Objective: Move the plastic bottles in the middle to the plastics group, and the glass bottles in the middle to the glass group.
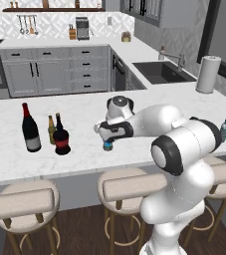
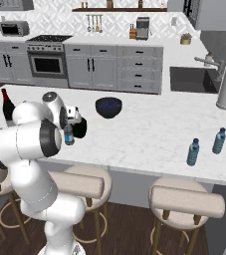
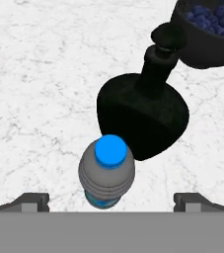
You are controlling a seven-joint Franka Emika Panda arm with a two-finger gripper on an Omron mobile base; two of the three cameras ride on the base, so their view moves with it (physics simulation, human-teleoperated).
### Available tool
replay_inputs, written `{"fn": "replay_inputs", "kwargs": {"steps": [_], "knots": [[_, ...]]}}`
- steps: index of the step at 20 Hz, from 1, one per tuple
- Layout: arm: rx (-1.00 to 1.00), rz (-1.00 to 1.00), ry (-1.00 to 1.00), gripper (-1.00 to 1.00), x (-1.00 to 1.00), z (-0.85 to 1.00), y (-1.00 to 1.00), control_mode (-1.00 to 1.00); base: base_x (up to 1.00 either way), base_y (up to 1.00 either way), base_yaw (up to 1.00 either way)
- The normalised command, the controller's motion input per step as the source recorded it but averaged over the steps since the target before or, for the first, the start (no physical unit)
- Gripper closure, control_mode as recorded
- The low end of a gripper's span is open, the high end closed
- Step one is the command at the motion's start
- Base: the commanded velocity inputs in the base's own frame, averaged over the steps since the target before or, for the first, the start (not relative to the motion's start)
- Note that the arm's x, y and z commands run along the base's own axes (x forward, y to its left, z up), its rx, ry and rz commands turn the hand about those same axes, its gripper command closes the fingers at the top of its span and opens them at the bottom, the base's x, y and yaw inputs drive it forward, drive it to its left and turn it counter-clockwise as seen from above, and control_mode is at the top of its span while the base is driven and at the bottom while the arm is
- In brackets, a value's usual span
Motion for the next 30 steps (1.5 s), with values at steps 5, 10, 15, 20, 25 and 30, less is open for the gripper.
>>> {"fn": "replay_inputs", "kwargs": {"steps": [5,10,15,20,25,30], "knots": [[0.00,0.00,-0.01,-1.00,0.10,0.00,0.02,-1.00,0.00,0.00,0.00],[0.00,0.00,0.07,-1.00,0.18,0.05,0.02,-1.00,0.00,0.00,0.00],[0.00,0.00,0.12,-1.00,0.15,0.01,0.03,-1.00,0.00,0.00,0.00],[0.00,0.00,0.03,-1.00,0.18,-0.08,0.00,-1.00,0.00,0.00,0.00],[0.00,0.00,0.01,-1.00,0.01,-0.14,0.00,-1.00,0.00,0.00,0.00],[0.00,0.00,0.01,-1.00,0.00,-0.08,0.00,-1.00,0.00,0.00,0.00]]}}
